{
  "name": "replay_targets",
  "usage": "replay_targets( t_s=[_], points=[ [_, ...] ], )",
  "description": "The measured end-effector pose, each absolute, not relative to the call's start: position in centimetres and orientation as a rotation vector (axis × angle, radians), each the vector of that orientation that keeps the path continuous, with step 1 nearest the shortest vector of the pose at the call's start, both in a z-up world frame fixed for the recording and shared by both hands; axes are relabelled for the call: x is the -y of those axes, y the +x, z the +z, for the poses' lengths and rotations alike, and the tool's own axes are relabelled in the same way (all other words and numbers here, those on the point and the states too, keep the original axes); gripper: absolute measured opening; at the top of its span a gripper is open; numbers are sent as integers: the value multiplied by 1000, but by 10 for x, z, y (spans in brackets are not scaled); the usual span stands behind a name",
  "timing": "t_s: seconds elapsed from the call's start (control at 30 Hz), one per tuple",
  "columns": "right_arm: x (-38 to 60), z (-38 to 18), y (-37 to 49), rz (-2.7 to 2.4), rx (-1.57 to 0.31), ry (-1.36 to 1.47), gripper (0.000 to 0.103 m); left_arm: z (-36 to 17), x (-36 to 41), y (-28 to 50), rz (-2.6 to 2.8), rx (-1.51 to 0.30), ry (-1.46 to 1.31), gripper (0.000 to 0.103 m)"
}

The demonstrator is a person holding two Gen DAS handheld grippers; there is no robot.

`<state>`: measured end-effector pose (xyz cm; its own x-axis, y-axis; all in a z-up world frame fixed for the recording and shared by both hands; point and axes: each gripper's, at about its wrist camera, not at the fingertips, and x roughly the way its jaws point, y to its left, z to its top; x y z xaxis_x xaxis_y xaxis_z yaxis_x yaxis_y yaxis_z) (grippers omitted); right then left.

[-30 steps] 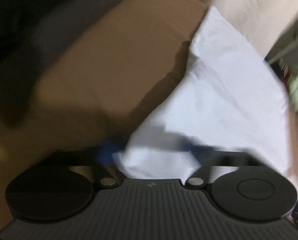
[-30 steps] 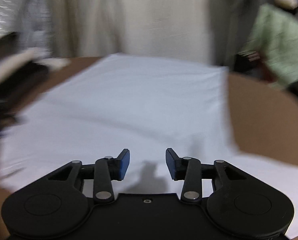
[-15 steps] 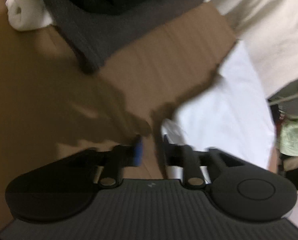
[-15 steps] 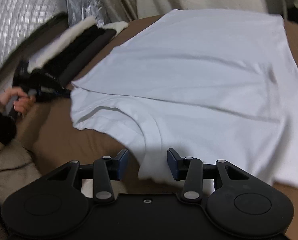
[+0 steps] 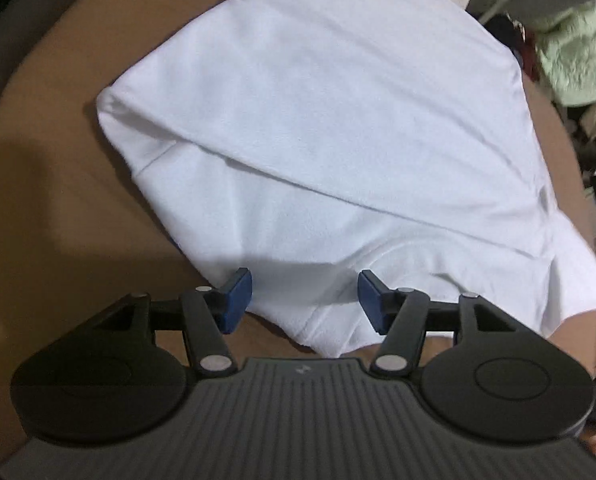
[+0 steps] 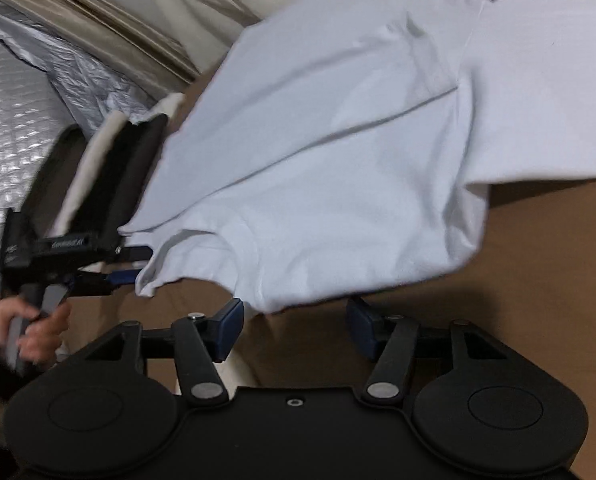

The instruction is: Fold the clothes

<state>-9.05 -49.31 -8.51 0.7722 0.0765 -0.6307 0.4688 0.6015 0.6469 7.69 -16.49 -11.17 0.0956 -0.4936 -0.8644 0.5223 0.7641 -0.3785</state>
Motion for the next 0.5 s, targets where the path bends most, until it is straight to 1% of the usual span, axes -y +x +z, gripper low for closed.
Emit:
replay_targets(
  t_s=[0.07,0.1,0.13,0.17,0.2,0.23,0.27,0.3,0.37,0.4,0.47,0.5],
  points=[
    [494,-85,-81,-234,-652,933,66,-109,166,79,-756,-1249,49,61],
    [497,-86,-76,-222,-640,964,66,-112,168,81,-759,-1246,44,66],
    [498,-87,-72,-213,-629,983,66,-115,170,84,-763,-1244,39,73],
    [499,-89,-68,-208,-620,995,66,-119,172,86,-766,-1241,33,76],
    [500,-91,-64,-203,-611,1006,57,-125,174,85,-765,-1217,64,73],
    [501,-93,-60,-198,-602,1018,43,-132,177,83,-764,-1191,96,44],
    [502,-94,-58,-198,-603,1021,12,-128,182,75,-765,-1130,180,25],
    [502,-94,-58,-200,-610,1019,11,-129,184,70,-769,-1118,202,7],
    [499,-86,-67,-180,-589,1026,10,-132,189,60,-776,-1096,239,7],
    [495,-78,-71,-153,-586,1004,10,-133,191,54,-757,-1064,287,7],
    [485,-62,-77,-134,-602,913,10,-145,206,47,-728,-1054,332,7],
    [485,-64,-79,-129,-612,914,10,-149,205,48,-717,-1061,330,8]
  ],
)
